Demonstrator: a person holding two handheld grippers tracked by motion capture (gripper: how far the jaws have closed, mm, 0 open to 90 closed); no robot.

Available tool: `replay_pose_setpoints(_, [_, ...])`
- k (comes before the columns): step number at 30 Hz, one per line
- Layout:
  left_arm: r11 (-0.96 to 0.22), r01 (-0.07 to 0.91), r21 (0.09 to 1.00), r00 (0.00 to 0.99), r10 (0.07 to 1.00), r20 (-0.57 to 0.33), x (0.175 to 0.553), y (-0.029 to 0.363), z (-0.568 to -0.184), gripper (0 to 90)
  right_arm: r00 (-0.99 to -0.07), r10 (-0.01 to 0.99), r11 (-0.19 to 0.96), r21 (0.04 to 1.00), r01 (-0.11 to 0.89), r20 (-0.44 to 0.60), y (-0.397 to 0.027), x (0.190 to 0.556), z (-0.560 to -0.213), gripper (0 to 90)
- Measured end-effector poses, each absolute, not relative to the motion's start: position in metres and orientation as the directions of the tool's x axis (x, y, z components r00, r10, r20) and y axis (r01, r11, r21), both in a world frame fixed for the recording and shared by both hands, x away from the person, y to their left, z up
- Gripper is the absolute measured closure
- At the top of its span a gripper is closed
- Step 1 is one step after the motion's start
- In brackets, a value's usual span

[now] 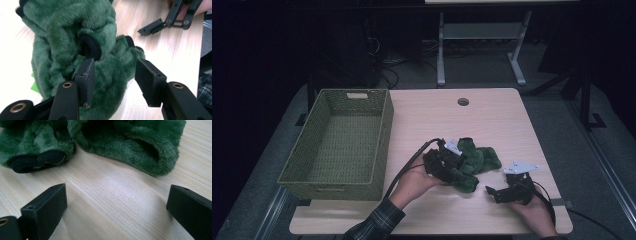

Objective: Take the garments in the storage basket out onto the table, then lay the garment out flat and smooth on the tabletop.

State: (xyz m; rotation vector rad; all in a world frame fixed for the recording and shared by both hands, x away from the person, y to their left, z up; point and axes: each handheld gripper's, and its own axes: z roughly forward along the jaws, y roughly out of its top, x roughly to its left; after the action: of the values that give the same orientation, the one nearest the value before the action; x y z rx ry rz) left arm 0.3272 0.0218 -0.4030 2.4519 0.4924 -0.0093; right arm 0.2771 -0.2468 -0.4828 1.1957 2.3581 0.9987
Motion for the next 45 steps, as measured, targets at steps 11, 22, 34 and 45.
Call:
replay_pose_setpoints(11, [-0.754,0.333,0.567,0.937,0.334,-0.106,0.327,0.017,-0.429,45.4,-0.661,0.747,0.414,0.725,0.551,0.076,-0.229,0.265,-0.473,2.6])
replay_pose_setpoints(22, [-0.761,0.34,0.553,0.933,0.348,-0.096,0.334,0.021,-0.442,61.7,-0.717,0.687,0.418,0.742,0.524,0.118,-0.21,0.263,-0.471,13.4])
replay_pose_setpoints(34, [-0.731,0.369,0.574,0.923,0.359,-0.138,0.337,0.026,-0.438,77.1,-0.733,0.663,0.427,0.727,0.537,0.151,-0.191,0.271,-0.475,29.2])
replay_pose_setpoints(45, [-0.705,0.374,0.602,0.921,0.357,-0.154,0.335,0.032,-0.423,75.5,-0.726,0.668,0.404,0.739,0.54,0.166,-0.195,0.271,-0.472,63.3])
